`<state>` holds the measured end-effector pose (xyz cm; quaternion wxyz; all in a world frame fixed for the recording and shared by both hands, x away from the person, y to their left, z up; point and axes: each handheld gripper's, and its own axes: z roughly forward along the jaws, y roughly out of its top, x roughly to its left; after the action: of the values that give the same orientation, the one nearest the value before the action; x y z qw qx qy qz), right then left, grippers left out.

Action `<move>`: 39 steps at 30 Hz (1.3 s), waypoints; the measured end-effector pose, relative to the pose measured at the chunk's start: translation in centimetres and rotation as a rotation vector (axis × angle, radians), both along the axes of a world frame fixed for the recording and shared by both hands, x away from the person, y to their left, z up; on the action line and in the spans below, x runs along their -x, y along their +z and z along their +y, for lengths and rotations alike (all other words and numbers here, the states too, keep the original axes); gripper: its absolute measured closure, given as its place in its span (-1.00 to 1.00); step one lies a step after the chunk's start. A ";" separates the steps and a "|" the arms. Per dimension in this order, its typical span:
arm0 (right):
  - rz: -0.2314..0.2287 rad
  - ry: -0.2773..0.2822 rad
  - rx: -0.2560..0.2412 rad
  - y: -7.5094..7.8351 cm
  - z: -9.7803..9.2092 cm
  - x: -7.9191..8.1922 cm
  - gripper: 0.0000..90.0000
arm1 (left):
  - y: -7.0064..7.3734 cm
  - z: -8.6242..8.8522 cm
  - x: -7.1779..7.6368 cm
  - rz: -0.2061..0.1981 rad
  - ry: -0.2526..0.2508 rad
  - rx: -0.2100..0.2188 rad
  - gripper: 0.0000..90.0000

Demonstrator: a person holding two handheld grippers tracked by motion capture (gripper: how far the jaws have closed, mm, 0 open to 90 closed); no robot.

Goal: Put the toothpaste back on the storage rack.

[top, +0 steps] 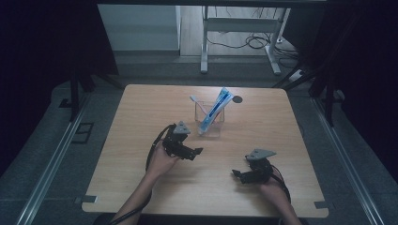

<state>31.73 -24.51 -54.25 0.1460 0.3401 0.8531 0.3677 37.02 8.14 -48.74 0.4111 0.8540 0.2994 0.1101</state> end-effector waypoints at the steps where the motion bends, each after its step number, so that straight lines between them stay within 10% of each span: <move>1: -0.001 0.001 0.000 0.0 0.0 0.0 -0.66 | -0.1 0.1 0.1 0.001 0.000 0.001 -0.94; 39: 0.001 -0.006 -0.002 0.0 0.0 0.0 -0.66 | -5.7 1.4 2.7 0.059 0.032 -0.116 -0.93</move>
<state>31.71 -24.50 -54.26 0.1464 0.3431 0.8518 0.3677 34.31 9.55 -54.42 0.3500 0.8744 0.3180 0.1087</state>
